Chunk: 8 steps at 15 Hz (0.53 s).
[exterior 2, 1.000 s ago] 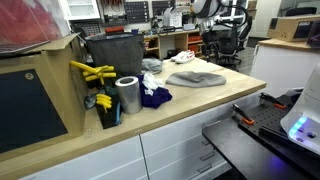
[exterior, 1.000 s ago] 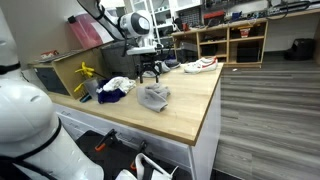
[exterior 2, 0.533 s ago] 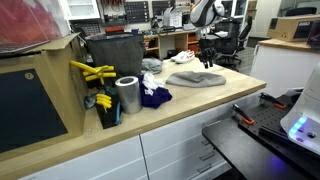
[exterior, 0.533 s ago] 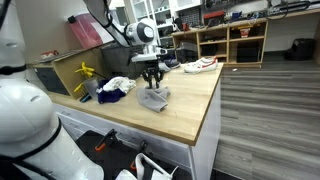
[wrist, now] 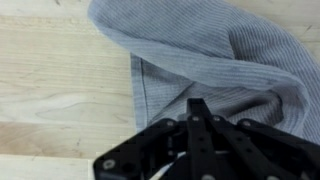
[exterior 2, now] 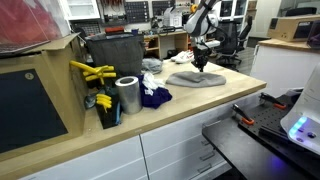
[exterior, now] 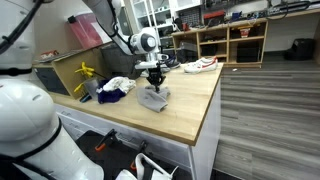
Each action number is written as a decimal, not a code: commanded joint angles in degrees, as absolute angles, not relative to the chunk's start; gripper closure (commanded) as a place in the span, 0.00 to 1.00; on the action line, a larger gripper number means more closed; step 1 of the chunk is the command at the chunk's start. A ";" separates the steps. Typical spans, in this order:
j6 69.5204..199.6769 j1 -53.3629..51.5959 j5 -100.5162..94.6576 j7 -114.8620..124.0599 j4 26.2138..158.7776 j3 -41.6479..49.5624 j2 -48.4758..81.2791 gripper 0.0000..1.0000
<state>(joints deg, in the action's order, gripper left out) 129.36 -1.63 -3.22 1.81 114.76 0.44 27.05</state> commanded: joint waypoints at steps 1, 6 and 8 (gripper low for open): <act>132.34 -2.99 -4.00 4.86 111.71 0.79 31.11 1.00; 136.63 -4.02 -5.42 5.04 108.04 1.86 35.99 1.00; 137.15 -3.72 -5.84 5.15 106.60 2.77 37.49 1.00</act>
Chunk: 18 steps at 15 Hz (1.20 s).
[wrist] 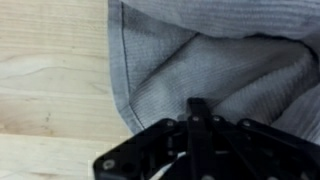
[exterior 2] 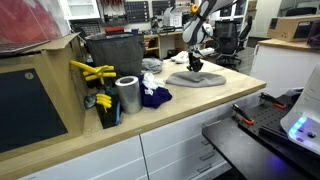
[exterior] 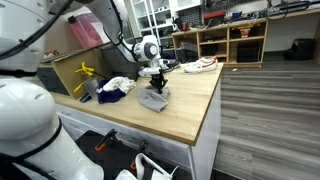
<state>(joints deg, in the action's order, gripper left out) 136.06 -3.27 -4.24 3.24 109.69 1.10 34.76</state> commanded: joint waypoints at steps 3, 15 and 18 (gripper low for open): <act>137.46 -2.77 -6.33 5.45 105.33 4.70 38.84 1.00; 138.27 1.97 -9.21 7.18 100.70 12.80 42.78 1.00; 137.60 2.89 -9.93 8.50 98.72 14.16 43.88 1.00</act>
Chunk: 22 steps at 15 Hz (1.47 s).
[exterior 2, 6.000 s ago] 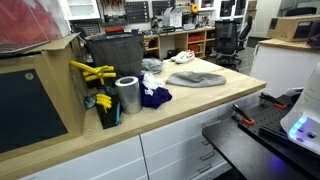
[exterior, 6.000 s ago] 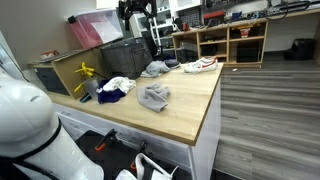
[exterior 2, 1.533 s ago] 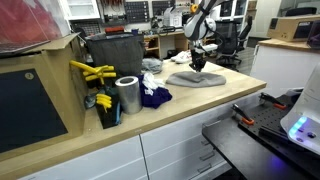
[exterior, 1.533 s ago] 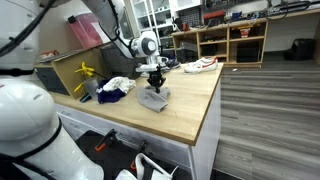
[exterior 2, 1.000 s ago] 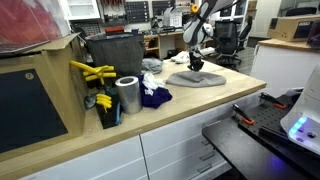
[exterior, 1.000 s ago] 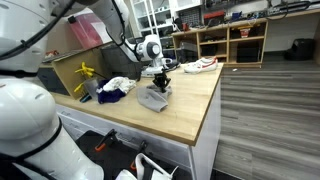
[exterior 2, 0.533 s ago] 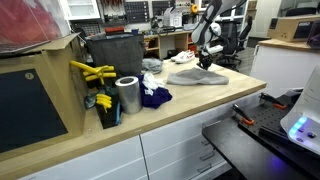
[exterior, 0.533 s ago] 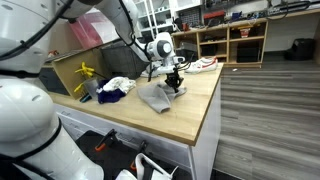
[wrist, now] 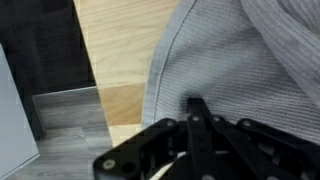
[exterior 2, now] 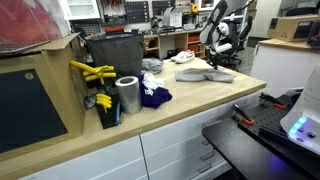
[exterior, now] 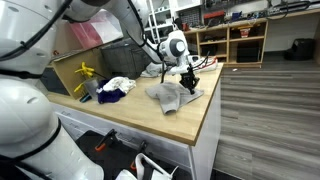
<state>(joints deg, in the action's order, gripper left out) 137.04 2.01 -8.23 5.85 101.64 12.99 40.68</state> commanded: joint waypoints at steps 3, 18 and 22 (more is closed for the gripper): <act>136.37 3.87 -9.71 9.00 96.94 14.75 43.94 1.00; 111.13 7.99 -6.52 -19.53 111.00 5.14 12.35 0.00; 106.21 8.56 -7.17 -26.38 114.03 5.61 8.50 0.00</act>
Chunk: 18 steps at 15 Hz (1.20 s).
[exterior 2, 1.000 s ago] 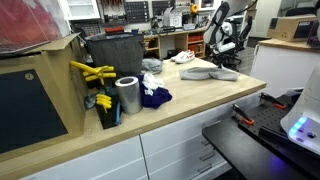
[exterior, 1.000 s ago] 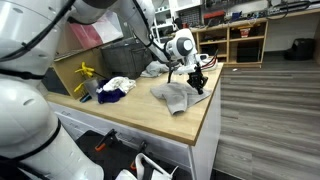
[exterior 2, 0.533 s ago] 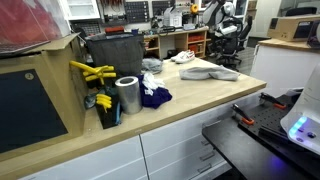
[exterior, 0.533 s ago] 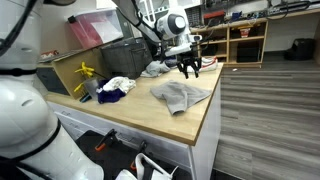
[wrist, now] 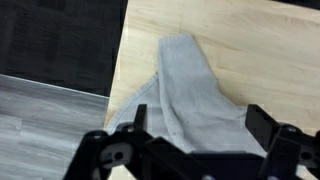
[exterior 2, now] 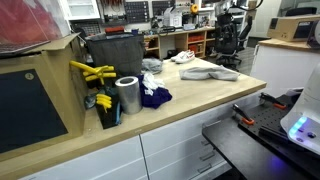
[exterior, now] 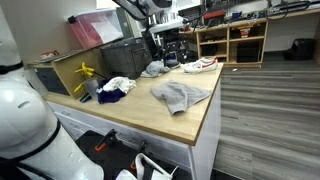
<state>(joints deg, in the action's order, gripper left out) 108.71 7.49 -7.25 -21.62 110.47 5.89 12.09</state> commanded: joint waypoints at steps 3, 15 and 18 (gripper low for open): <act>105.85 8.60 -7.29 -25.73 112.64 5.78 10.16 0.00; 105.75 8.69 -7.29 -25.76 112.84 5.74 10.35 0.00; 105.75 8.69 -7.29 -25.76 112.84 5.74 10.35 0.00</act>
